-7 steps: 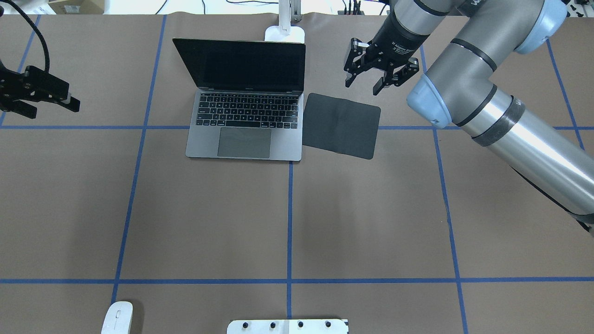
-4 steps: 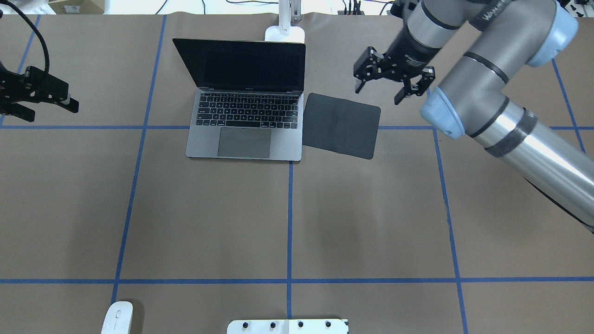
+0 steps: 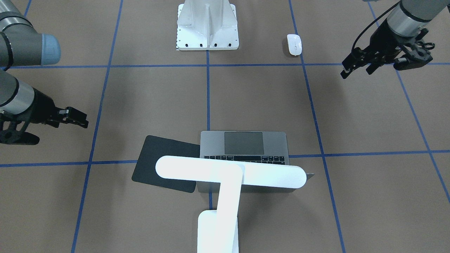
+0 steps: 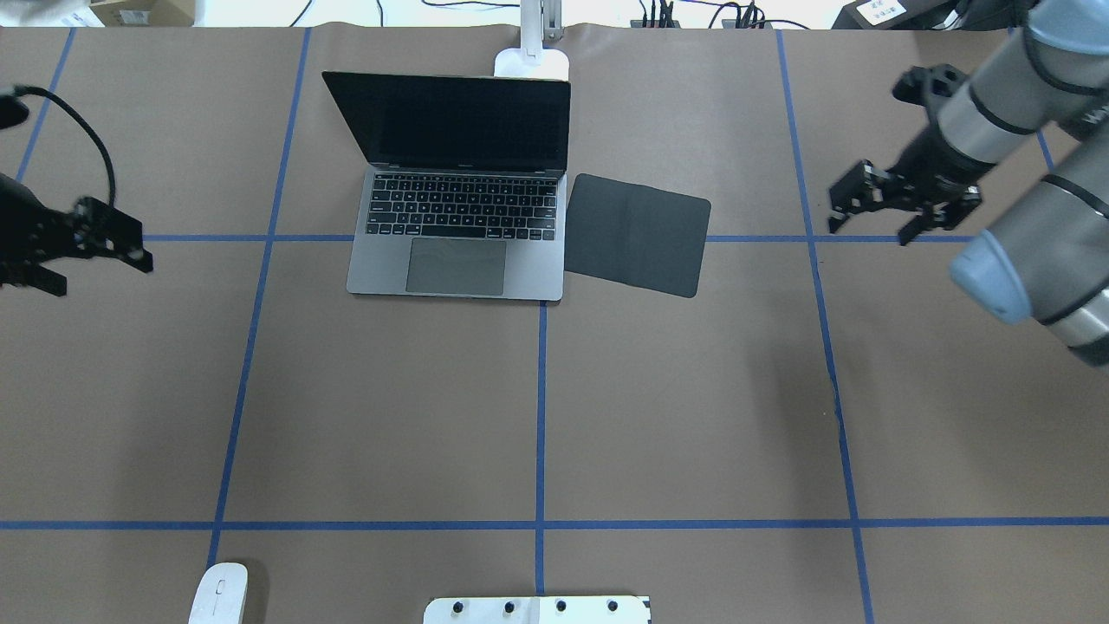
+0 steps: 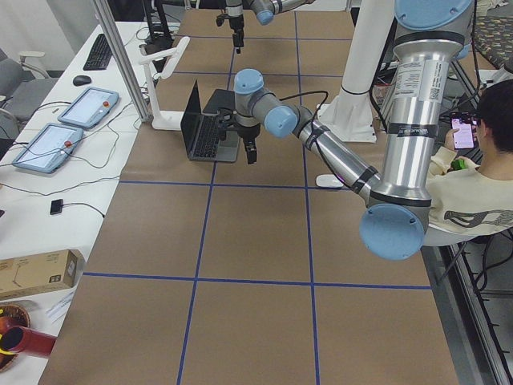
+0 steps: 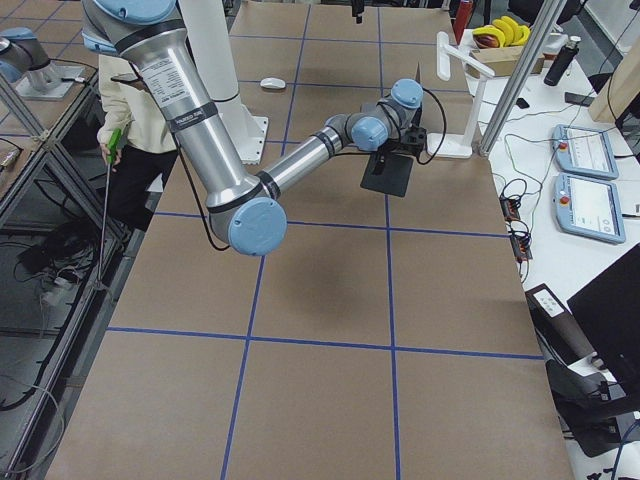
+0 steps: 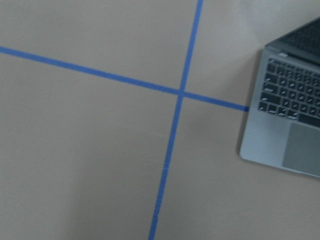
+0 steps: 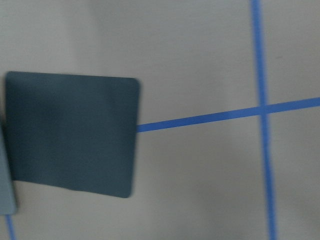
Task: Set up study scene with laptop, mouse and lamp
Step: 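Release the mouse pad and withdraw the right gripper while the left arm lowers, then grasp the white mouse near the robot with the left gripper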
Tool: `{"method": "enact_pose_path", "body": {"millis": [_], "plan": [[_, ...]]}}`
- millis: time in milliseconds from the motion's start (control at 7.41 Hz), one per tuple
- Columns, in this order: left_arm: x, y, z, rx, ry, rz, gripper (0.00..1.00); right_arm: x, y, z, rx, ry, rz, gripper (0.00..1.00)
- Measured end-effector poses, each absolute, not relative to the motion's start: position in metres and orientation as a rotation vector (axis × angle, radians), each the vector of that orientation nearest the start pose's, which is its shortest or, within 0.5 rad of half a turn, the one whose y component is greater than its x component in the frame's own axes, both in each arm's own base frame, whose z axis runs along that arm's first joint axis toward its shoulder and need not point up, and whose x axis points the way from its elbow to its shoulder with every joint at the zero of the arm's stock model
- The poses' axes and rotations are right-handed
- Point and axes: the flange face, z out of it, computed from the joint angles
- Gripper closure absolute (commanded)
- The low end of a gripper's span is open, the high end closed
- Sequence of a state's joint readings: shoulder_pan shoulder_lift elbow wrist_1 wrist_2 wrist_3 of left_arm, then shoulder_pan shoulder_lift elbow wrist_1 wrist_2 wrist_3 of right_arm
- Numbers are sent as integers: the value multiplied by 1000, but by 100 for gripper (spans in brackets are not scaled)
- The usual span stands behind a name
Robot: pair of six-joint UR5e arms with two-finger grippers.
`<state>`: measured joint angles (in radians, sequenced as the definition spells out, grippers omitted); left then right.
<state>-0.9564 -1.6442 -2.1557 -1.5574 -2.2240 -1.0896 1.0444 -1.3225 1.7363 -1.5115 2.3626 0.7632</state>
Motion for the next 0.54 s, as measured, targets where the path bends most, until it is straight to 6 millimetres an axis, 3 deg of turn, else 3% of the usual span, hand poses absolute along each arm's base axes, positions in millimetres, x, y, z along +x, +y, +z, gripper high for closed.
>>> {"method": "enact_pose_path", "body": {"millis": [270, 540], "plan": [[281, -384, 360, -88, 812, -188, 0, -177, -498, 512, -42, -774, -78, 0], [320, -341, 388, -92, 746, -141, 0, -122, -476, 566, -18, -647, -213, 0]]}}
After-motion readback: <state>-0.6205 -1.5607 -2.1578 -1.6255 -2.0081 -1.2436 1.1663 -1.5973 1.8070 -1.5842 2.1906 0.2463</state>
